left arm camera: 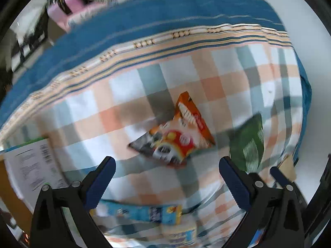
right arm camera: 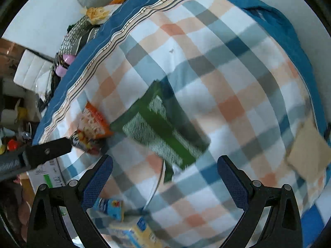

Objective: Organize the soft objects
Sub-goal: 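Grasp the orange panda bag with the left tool while the right tool grasps the green bag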

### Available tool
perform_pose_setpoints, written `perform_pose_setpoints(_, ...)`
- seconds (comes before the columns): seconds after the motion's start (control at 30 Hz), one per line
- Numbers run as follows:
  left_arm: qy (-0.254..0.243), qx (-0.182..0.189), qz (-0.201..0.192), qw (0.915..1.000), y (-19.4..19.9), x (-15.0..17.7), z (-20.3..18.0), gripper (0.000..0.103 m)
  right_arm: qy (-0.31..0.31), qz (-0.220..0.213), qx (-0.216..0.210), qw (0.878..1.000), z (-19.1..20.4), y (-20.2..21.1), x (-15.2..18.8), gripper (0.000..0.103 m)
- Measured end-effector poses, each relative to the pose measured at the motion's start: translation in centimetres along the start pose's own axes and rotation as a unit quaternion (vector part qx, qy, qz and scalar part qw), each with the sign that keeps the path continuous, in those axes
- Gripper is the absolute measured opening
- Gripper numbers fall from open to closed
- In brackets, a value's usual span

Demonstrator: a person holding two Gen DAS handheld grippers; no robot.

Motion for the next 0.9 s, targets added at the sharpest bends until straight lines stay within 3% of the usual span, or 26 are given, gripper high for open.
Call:
perform_pose_setpoints(0.23, 0.054, 0.047, 0.046, 0.9963, -3.3, -3.2, 0.7, 0.102, 0.005, 0.03, -0.012, 0.999, -0.1, -2.4, -3.7, 0.102)
perform_pose_setpoints(0.33, 0.061, 0.041, 0.054, 0.9958, -4.1, -3.6, 0.7, 0.096, 0.013, 0.047, -0.01, 0.999, 0.1, -3.7, -4.7, 0.102)
perform_pose_setpoints(0.4, 0.061, 0.04, 0.06, 0.9955, -4.7, -3.6, 0.5, 0.087, 0.016, 0.054, -0.012, 0.998, 0.2, -4.2, -5.1, 0.102)
perform_pose_setpoints(0.5, 0.058, 0.033, 0.057, 0.9961, -5.1, -3.2, 0.2, 0.071, 0.017, 0.062, -0.014, 0.998, 0.3, -4.8, -5.6, 0.097)
perform_pose_setpoints(0.57, 0.055, 0.029, 0.05, 0.9968, -5.1, -2.8, 0.0, 0.066, 0.02, 0.074, -0.016, 0.997, 0.6, -5.2, -5.6, 0.094)
perform_pose_setpoints(0.7, 0.052, 0.024, 0.036, 0.9977, -4.8, -2.1, -0.4, 0.061, 0.024, 0.092, -0.02, 0.995, 1.0, -5.7, -5.4, 0.086)
perform_pose_setpoints(0.9, 0.038, 0.006, 0.021, 0.999, -4.1, -1.2, -0.7, 0.06, 0.039, 0.097, -0.022, 0.994, 1.5, -5.5, -5.1, 0.086)
Point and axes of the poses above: each gripper's, at about its wrist camera, not at the fingertips, and y roughly against the way its jaws point, z to its left, x to its underside, the point moved 1 cm from there along -y, roughly the way its jaws point, and after that the axes turned 11 degrees about z, right-handed, at the moved point
